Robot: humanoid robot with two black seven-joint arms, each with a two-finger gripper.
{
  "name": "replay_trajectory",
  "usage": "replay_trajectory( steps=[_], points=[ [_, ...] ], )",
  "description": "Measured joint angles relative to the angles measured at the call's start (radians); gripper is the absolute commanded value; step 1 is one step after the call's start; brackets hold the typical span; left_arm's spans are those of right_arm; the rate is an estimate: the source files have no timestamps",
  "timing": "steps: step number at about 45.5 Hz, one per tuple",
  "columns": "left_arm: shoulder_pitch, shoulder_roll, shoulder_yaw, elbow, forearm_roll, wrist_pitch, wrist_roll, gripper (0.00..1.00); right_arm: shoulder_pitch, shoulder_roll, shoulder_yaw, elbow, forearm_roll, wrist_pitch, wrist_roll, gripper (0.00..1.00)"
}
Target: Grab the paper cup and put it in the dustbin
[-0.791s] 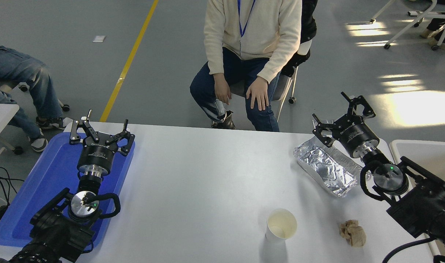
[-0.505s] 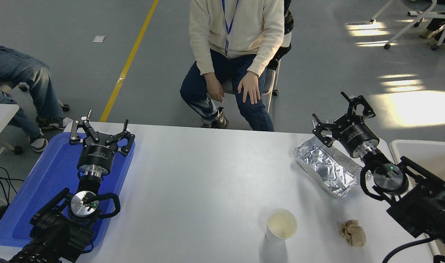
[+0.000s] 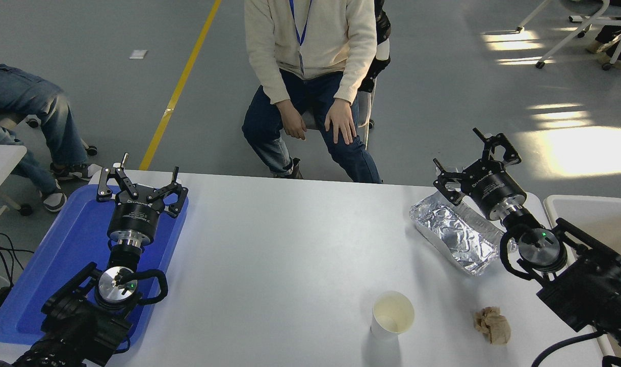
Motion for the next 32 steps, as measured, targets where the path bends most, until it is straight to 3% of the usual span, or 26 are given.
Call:
replay_trajectory(
  steps=[32],
  points=[
    [-0.002,0.0,0.003,0.001,0.001,0.0,0.001,1.0,0.033,-0.014,-0.002,0.012,-0.067,-0.015,-0.005,1.0]
  ],
)
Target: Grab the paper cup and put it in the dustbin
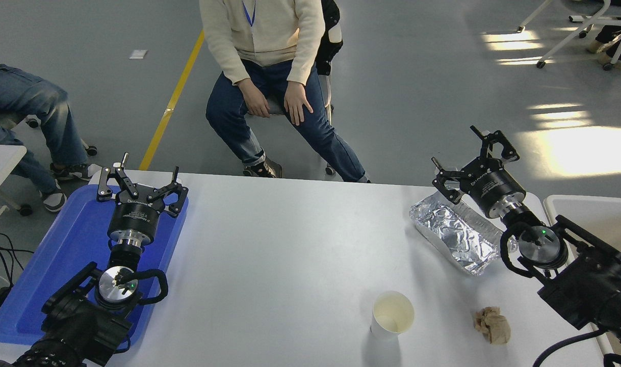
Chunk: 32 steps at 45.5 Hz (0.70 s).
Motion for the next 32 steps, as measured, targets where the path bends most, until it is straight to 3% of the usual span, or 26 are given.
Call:
replay_trajectory(
  steps=[12,32],
  points=[
    [-0.001,-0.001,0.001,-0.001,0.001,-0.002,0.002,1.0,0.066,-0.026,-0.125,0.034,-0.057,-0.021,0.001,1.0],
    [-0.002,-0.001,0.001,-0.001,0.002,-0.002,0.003,1.0,0.322,-0.134,-0.612,0.136,-0.065,-0.09,0.009,1.0]
  ],
)
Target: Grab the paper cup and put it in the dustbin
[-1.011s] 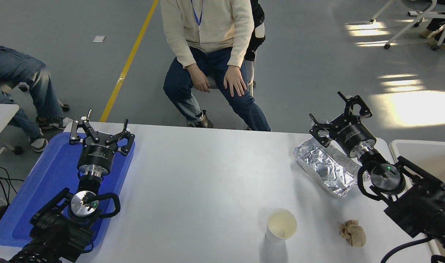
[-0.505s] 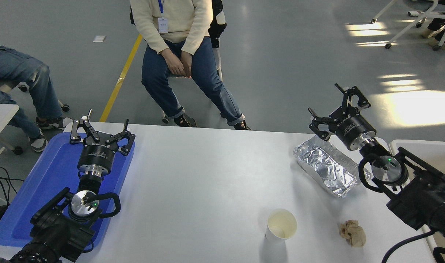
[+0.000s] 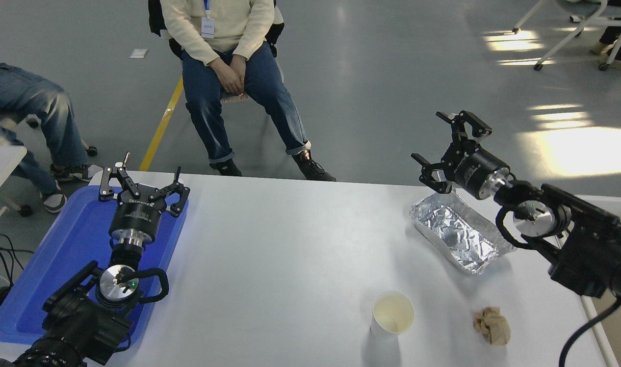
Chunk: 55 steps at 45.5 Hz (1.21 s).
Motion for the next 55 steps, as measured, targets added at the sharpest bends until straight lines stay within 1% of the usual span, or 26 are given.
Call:
replay_trajectory(
  steps=[6,10,23,33,55],
  points=[
    [0.0,0.0,0.0,0.0,0.0,0.0,0.0,1.0,0.076,-0.026,-0.146,0.041,-0.018,-0.006,0.001,1.0],
    [0.0,0.0,0.0,0.0,0.0,0.0,0.0,1.0,0.11,-0.037,-0.214,0.061,-0.056,-0.009,0.001,1.0],
    [0.0,0.0,0.0,0.0,0.0,0.0,0.0,1.0,0.166,-0.078,-0.313,0.161,-0.283,-0.012,-0.004,1.0],
    [0.0,0.0,0.0,0.0,0.0,0.0,0.0,1.0,0.201,-0.103,-0.35,0.247,-0.408,-0.013,-0.008,1.0],
    [0.002,0.001,0.0,0.0,-0.001,0.001,-0.001,1.0,0.457,-0.156,-0.704,0.392,-0.566,-0.013,-0.011,1.0]
  ],
)
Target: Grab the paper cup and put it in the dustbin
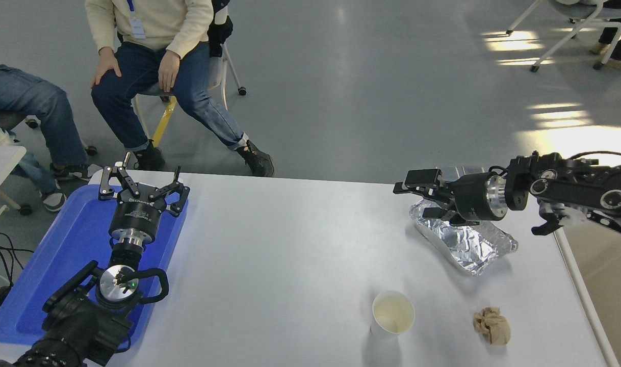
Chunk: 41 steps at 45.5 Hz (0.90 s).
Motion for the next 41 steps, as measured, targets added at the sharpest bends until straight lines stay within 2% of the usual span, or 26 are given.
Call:
replay_trajectory(
  steps=[11,25,34,41],
  points=[
    [0.001,0.0,-0.001,0.0,0.0,0.001,-0.003,1.0,0.188,0.012,-0.201,0.09,-0.034,0.005,0.0,1.0],
    [0.001,0.0,-0.001,0.001,-0.001,0.001,-0.003,1.0,0.436,0.125,-0.443,0.215,-0.038,0.01,0.001,1.0],
    [0.001,0.0,-0.001,0.0,0.0,0.001,-0.003,1.0,0.555,0.188,-0.507,0.291,0.012,0.039,0.001,1.0],
    [0.001,0.0,-0.001,0.0,-0.001,0.001,-0.003,1.0,0.653,0.217,-0.545,0.36,0.1,0.089,0.001,1.0]
  ],
)
